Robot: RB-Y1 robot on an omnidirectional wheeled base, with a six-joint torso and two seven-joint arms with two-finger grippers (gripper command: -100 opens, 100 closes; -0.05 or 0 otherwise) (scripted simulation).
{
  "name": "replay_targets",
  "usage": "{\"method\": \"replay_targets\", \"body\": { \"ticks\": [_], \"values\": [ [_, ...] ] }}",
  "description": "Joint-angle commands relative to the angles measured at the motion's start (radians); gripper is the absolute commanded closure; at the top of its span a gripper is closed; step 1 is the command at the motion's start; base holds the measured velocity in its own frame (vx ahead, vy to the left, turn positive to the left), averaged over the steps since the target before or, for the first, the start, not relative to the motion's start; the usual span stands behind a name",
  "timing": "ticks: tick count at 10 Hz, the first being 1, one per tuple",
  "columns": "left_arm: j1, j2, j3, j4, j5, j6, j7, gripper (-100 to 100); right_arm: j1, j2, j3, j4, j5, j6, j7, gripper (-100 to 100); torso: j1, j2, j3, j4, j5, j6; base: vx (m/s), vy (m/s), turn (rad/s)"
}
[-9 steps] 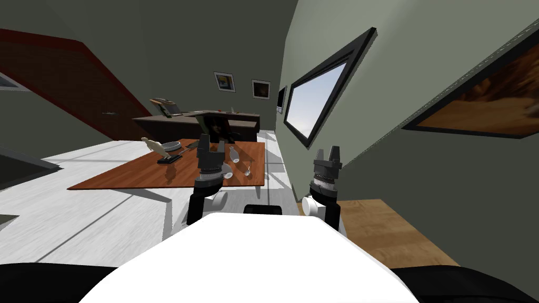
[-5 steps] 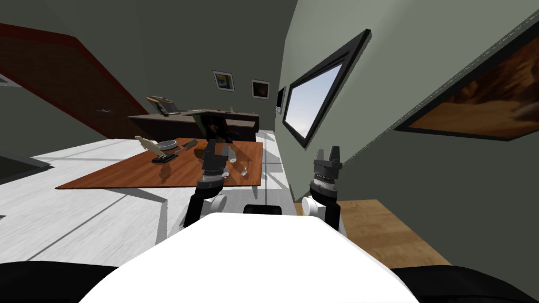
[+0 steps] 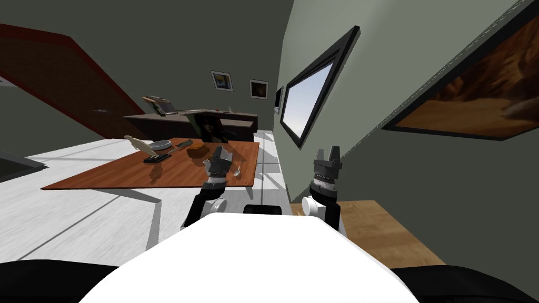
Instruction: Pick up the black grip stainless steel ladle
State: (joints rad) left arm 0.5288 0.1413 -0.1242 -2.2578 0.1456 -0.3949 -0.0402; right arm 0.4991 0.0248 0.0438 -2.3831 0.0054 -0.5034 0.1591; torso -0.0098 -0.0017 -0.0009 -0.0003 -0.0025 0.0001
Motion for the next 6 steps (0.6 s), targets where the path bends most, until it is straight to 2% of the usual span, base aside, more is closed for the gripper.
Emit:
{"method": "replay_targets", "body": {
  "ticks": [1, 4, 5, 6],
  "values": [
    [0.017, 0.012, -0.01, 0.015, 0.05, 0.025, 0.006, -100, 0.0, 0.0, 0.0, 0.0, 0.0, 0.0, 0.0, 0, 0.0, 0.0, 0.0, 0.0, 0.0, 0.0, 0.051, -0.116, -0.006],
    [0.047, 0.037, -0.019, 0.046, 0.129, 0.071, 0.021, -100, 0.0, 0.0, 0.0, 0.0, 0.0, 0.0, 0.0, 0, 0.001, -0.001, 0.0, 0.0, 0.0, 0.0, 0.036, -0.139, 0.0],
    [0.047, 0.037, -0.019, 0.046, 0.14, 0.071, 0.021, -100, 0.0, 0.0, 0.0, 0.0, 0.0, 0.0, 0.0, 0, 0.001, 0.0, 0.0, 0.0, 0.0, 0.0, 0.019, -0.094, 0.006],
    [0.063, 0.051, -0.021, 0.063, 0.177, 0.095, 0.03, -100, 0.0, 0.0, 0.0, 0.0, 0.0, 0.0, 0.0, 0, 0.003, 0.0, 0.0, 0.0, 0.001, 0.0, 0.031, -0.105, -0.008]
  ]
}}
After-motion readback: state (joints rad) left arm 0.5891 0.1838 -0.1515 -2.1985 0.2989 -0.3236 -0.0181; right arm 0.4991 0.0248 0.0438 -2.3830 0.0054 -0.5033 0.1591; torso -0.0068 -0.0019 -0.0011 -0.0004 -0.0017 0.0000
